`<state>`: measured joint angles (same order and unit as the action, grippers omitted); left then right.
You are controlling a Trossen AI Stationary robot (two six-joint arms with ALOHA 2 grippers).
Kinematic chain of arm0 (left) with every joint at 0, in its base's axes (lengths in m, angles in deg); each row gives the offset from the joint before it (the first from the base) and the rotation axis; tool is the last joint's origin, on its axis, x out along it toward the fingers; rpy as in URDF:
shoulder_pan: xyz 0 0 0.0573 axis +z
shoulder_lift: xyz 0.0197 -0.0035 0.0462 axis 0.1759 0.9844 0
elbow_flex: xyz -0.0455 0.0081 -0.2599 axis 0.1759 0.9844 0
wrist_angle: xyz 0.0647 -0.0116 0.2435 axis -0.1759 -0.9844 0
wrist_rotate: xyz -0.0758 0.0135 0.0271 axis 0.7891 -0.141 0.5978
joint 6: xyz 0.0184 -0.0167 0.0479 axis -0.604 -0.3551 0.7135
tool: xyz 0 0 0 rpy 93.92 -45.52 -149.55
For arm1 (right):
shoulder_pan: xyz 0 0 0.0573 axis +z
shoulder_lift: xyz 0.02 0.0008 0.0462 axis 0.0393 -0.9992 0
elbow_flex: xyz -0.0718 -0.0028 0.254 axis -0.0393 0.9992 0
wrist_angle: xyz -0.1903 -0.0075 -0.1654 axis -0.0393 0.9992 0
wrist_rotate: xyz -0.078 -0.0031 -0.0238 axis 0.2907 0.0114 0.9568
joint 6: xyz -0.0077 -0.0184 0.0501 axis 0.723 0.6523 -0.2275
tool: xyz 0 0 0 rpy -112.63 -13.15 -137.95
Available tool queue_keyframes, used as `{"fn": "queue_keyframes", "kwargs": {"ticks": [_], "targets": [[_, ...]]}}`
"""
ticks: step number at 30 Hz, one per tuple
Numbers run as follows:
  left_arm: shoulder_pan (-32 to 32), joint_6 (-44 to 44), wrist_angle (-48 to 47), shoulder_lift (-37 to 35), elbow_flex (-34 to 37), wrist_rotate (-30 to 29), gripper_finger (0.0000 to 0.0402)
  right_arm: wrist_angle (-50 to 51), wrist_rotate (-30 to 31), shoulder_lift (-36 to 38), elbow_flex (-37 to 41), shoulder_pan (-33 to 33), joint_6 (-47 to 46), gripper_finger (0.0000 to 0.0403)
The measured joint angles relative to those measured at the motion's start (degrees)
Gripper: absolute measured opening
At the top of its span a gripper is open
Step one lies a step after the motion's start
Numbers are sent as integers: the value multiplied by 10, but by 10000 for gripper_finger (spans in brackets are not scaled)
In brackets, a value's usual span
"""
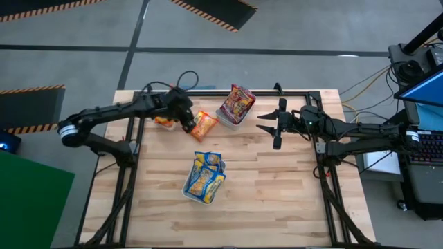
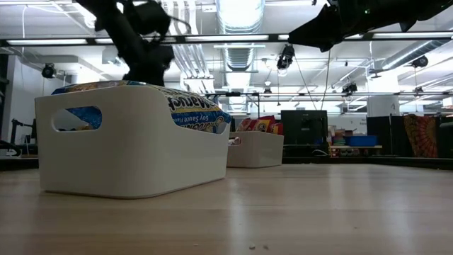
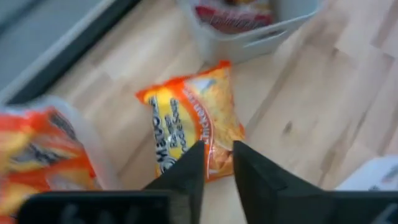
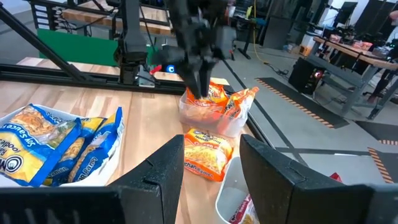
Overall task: Sort Maruchan noodles
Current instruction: Put the orange noodle pack into the transparent bin
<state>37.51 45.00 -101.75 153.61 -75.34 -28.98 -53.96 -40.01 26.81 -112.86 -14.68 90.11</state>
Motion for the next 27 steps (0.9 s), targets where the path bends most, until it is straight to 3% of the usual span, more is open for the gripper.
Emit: {"fn": "queue_keyframes", "kwargs": {"ticks": [2, 6, 11, 27], "targets": [[0, -32, 2, 29, 0, -9, 97, 0, 0, 0, 0, 0, -2, 146], [1, -89, 12, 87, 0, -80, 161, 1, 0, 0, 0, 0, -4, 146], [1, -85, 45, 148, 0, -90, 209, 1, 0, 0, 0, 0, -4, 146], [32, -62, 113, 230, -15, -81, 219, 2, 0, 0, 0, 0, 0, 146]]}}
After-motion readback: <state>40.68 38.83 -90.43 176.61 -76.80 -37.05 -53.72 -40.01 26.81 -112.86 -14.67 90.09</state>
